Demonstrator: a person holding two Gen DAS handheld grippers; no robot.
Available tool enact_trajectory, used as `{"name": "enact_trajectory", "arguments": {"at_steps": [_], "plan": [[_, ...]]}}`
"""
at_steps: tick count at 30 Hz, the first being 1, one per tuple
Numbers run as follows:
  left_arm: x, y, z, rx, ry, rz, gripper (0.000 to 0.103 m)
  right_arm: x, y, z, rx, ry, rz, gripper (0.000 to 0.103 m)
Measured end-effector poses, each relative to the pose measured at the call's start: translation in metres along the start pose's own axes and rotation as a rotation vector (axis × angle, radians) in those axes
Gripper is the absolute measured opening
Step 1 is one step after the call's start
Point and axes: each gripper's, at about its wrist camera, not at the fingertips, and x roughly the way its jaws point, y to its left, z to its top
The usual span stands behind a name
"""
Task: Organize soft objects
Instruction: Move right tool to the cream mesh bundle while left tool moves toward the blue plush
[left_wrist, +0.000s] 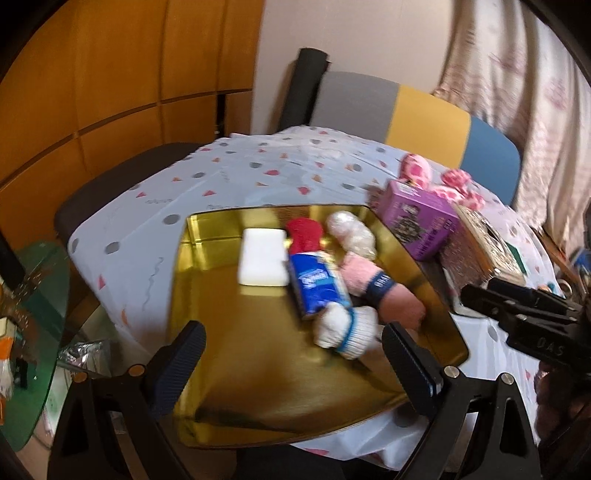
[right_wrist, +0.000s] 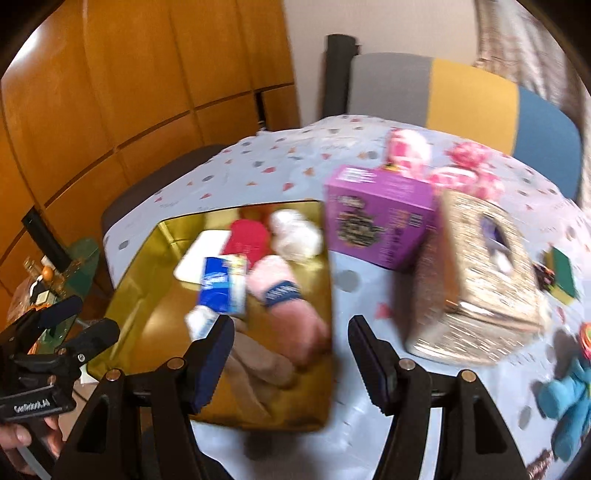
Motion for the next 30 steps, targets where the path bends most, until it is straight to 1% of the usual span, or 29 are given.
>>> {"name": "enact_trajectory", "arguments": {"at_steps": [6,9,13,17,21,24,26,28,29,30], "plan": [[0.001,-0.042,-0.003,0.105,0.011,-0.065,0.097,-0.03,-0.054,-0.022,0.093,-0.027,-0.084,0.065],[0.002,-0.062,-0.004,0.156,0.015,-0.094,0.097,-0.04,-0.079,-0.033,0.135,-0.024,-0.119,0.065],[0.003,-0.087,-0.005,0.217,0.03,-0.147,0.097,-0.055,-0.119,-0.053,0.204,-0.006,-0.187,0.065],[0.006,-0.108,-0.005,0.265,0.056,-0.199,0.096,-0.075,-0.156,-0.073,0.25,0.0,-0.256,0.065],[0.01,-0.131,-0.007,0.317,0.091,-0.248,0.096,-0.106,-0.206,-0.089,0.343,-0.015,-0.335,0.065],[0.012,-0.153,-0.006,0.365,0.102,-0.288,0.096,-0.135,-0.25,-0.105,0.433,-0.037,-0.42,0.065],[0.013,-0.171,-0.006,0.404,0.115,-0.333,0.096,-0.158,-0.286,-0.12,0.501,-0.056,-0.533,0.065],[0.015,-0.193,-0.005,0.452,0.124,-0.359,0.096,-0.174,-0.31,-0.132,0.566,-0.076,-0.606,0.065],[0.016,-0.204,-0.005,0.469,0.131,-0.383,0.096,-0.185,-0.328,-0.143,0.622,-0.092,-0.662,0.065],[0.019,-0.215,-0.004,0.487,0.143,-0.411,0.096,-0.194,-0.34,-0.151,0.665,-0.107,-0.699,0.065]]}}
